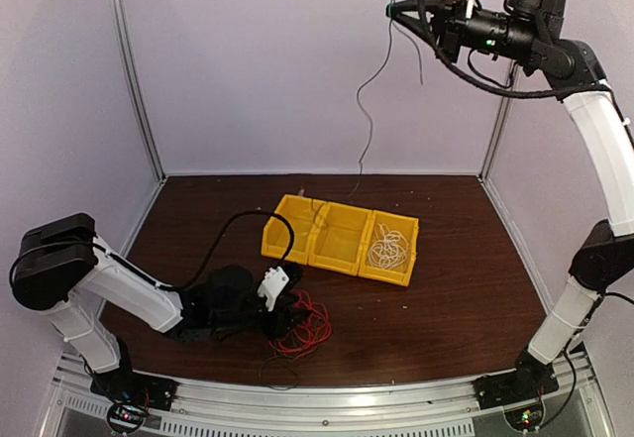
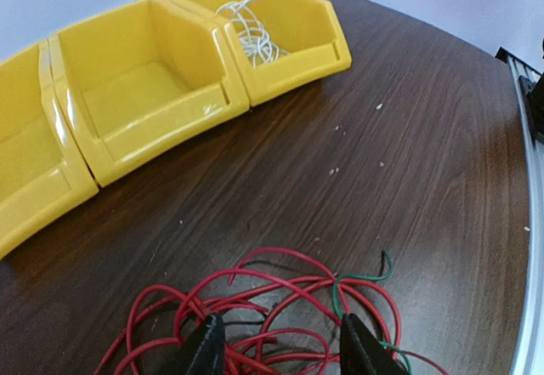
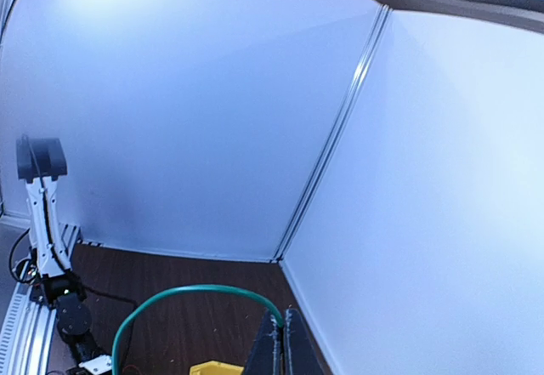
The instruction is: Untangle the cables
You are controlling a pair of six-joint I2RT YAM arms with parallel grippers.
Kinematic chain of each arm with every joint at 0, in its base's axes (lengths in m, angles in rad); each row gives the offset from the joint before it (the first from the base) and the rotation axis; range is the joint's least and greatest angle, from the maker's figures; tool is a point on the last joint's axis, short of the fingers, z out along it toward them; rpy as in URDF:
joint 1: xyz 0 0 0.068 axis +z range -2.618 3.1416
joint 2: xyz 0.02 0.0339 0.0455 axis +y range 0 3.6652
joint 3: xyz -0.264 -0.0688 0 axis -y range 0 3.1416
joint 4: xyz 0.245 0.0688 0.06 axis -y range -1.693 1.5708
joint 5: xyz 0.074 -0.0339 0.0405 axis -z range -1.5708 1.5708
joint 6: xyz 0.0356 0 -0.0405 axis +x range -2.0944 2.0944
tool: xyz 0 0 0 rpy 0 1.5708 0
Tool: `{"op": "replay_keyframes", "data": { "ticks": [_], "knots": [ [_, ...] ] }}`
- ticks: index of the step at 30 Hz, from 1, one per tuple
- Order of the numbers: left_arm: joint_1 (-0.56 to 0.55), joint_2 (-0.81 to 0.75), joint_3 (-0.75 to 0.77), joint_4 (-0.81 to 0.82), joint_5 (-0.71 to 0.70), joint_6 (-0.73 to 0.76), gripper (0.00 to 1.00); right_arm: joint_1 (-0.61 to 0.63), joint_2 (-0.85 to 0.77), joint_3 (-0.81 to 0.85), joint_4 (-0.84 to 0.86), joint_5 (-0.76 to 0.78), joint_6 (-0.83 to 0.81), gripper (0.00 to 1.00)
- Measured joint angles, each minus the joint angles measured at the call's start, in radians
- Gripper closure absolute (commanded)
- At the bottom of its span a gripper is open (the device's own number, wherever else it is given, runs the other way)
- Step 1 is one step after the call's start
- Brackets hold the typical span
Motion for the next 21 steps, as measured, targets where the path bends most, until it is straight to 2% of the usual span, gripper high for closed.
{"op": "replay_keyframes", "data": {
  "ticks": [5, 9, 18, 21],
  "knots": [
    [0.002, 0.058, 0.005, -0.054, -0.039, 0.000, 0.52, -0.068, -0.002, 0.140, 0.068, -0.035, 0.057, 1.00],
    [0.003, 0.095, 0.024, -0.078, -0.061, -0.009, 0.50, -0.087, -0.011, 0.150, 0.090, -0.039, 0.060, 1.00],
    [-0.009, 0.014, 0.034, -0.159, -0.082, -0.031, 0.32, -0.093, -0.034, -0.071, 0.100, 0.008, 0.002, 1.00],
    [-0.029, -0.038, 0.041, -0.193, -0.095, -0.047, 0.29, -0.094, -0.036, -0.164, 0.109, 0.021, -0.013, 1.00]
  ]
}}
